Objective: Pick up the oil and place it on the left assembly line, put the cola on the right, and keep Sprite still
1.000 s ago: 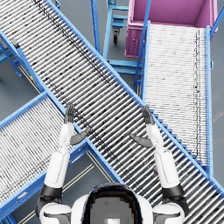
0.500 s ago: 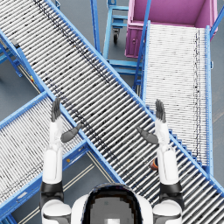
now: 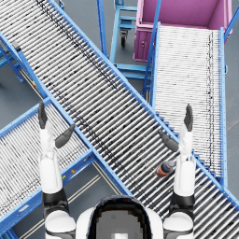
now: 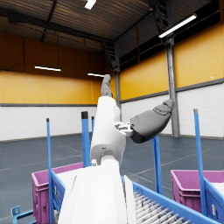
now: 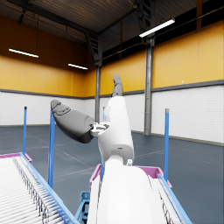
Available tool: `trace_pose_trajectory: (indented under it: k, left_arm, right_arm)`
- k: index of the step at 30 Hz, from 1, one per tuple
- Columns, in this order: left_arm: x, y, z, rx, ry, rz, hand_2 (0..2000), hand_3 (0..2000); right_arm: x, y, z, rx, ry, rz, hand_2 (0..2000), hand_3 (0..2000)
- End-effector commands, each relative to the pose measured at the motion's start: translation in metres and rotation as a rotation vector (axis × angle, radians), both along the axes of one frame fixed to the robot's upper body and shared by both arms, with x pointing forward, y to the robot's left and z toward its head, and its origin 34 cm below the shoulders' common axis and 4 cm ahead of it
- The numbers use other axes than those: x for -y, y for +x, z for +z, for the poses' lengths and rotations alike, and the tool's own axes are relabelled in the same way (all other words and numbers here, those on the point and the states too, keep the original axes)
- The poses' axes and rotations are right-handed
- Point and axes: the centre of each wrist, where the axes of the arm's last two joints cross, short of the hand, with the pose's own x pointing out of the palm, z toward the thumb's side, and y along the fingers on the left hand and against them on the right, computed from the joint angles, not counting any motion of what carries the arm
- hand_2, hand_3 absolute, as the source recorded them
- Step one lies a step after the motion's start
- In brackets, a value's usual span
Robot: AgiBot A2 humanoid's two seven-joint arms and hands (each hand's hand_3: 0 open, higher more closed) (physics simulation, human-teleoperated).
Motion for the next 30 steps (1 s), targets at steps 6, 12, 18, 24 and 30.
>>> trace_pose_trajectory:
  k: [6, 12, 18, 24, 30]
  left_arm:
    - [-0.009, 0.001, 0.005, 0.015, -0.02, 0.029, 0, 0]
    - [-0.006, -0.001, 0.003, 0.015, -0.024, 0.024, 0, 0]
    - [-0.005, 0.0, -0.002, -0.007, 0.1, 0.134, 0, 0]
    - [-0.005, -0.001, 0.001, 0.006, 0.116, 0.153, 0, 0]
    - [-0.005, -0.002, 0.003, 0.016, 0.117, 0.157, 0, 0]
  right_arm:
    - [0.008, 0.0, 0.001, 0.006, 0.02, -0.031, 0, 0]
    - [0.008, 0.0, -0.002, -0.003, 0.028, -0.032, 0, 0]
    - [0.005, 0.002, -0.004, -0.01, -0.102, -0.133, 0, 0]
    - [0.005, 0.001, -0.006, -0.016, -0.117, -0.15, 0, 0]
    - [0.002, 0.001, -0.004, -0.007, -0.12, -0.142, 0, 0]
